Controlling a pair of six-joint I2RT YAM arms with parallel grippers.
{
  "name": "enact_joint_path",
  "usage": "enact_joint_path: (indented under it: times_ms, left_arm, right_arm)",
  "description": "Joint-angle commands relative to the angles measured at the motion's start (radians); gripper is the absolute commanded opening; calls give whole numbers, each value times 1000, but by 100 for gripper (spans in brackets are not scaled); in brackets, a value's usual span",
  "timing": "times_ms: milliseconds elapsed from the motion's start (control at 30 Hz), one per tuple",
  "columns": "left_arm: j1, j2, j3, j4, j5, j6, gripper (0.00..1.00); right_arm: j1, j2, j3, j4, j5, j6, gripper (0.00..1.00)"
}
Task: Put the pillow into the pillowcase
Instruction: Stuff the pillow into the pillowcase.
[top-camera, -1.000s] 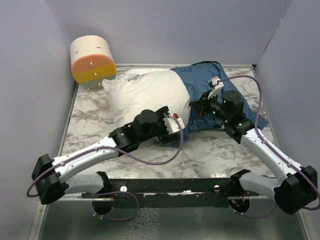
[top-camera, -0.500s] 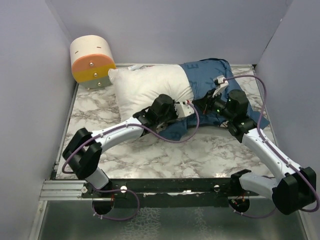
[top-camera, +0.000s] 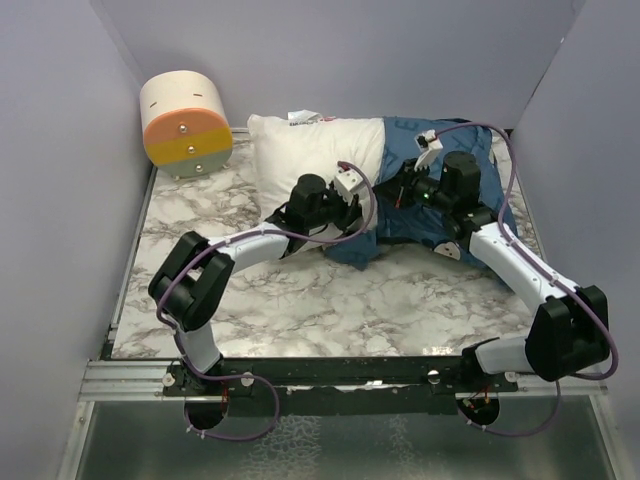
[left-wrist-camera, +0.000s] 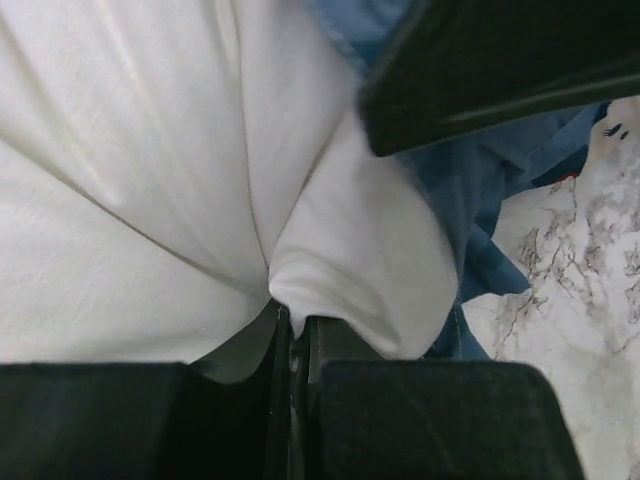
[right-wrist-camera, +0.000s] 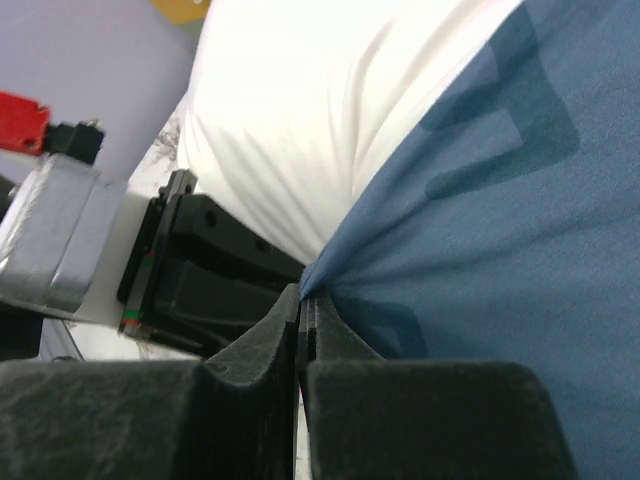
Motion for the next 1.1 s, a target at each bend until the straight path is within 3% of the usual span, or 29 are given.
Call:
enact_joint_path:
  times_ms: [0, 133, 333, 467, 567, 667, 867, 1000, 1067]
  left_arm:
    - [-158, -41, -57, 103, 221, -121, 0]
    - [-258, -185, -48, 18, 142, -45, 0]
    - [-293, -332, -111, 37, 76, -70, 0]
    - [-272, -291, -132, 6, 19, -55, 0]
    - [-202, -190, -164, 57, 83, -149, 0]
    - [-155, -97, -194, 112, 120, -235, 0]
    - [-101, 0, -285, 323, 157, -374, 0]
    - [-85, 46, -295, 397, 165, -427, 0]
    - [-82, 62, -292, 423, 165, -445, 0]
  right_arm:
    - [36, 21, 84, 143, -124, 48, 1]
    - [36, 55, 195, 112, -152, 33, 1]
    - [38, 41, 254, 98, -205, 37, 1]
    - [38, 47, 196, 73, -163, -2, 1]
    - [38, 45, 101, 39, -117, -50, 3]
    - [38, -40, -43, 58, -125, -71, 26]
    - [36, -460, -293, 15, -10, -79, 77]
    - [35, -624, -355, -130, 162, -11, 94]
    - [31, -663, -397, -196, 256, 43, 95]
